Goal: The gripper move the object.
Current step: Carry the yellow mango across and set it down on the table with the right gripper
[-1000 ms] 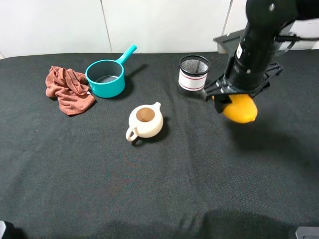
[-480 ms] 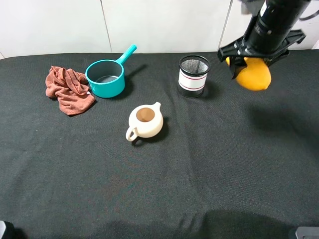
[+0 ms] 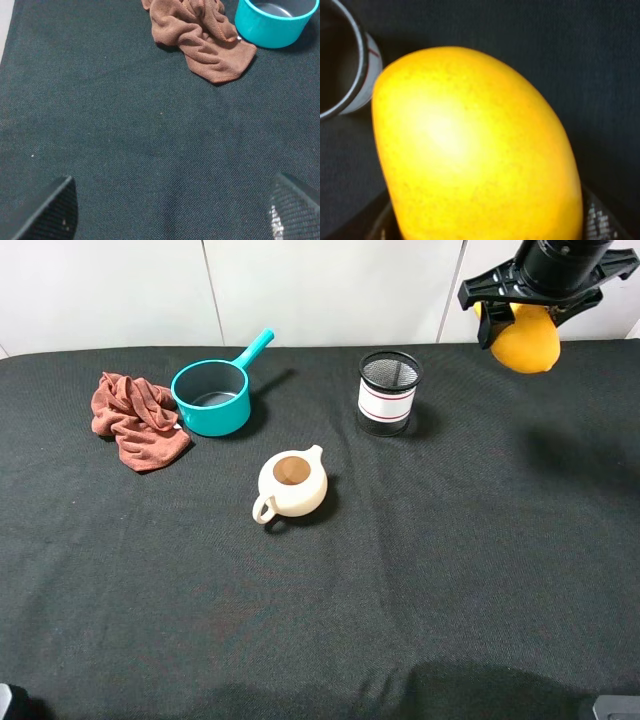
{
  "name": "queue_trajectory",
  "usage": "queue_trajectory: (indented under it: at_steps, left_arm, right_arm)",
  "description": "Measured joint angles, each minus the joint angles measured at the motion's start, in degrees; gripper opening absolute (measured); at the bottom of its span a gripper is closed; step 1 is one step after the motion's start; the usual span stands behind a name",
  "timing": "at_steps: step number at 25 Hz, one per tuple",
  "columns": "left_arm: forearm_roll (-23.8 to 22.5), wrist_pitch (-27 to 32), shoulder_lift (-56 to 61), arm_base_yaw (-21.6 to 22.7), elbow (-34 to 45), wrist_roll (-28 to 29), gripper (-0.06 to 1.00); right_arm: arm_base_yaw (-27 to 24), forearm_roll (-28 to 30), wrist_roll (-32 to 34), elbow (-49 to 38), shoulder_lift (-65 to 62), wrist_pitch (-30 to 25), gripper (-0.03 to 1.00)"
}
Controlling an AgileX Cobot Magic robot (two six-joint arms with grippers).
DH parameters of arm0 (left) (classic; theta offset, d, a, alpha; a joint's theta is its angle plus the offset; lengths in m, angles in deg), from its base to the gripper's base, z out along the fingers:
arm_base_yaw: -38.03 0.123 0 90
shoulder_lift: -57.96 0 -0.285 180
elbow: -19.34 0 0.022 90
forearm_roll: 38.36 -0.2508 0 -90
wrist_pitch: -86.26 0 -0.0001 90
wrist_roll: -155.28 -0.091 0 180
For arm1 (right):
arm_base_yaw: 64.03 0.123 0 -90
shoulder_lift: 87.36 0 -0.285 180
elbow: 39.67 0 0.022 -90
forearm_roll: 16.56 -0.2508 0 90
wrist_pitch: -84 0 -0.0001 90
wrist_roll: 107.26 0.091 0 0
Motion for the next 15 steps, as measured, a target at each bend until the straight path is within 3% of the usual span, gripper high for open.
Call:
queue_trajectory:
  at_steps: [15]
  left_arm:
    - [0.0, 0.0, 0.0, 0.0, 0.0, 0.0, 0.76]
  right_arm:
    - [0.0, -1.73, -2.93, 19.44, 13.11, -6.86, 0.47]
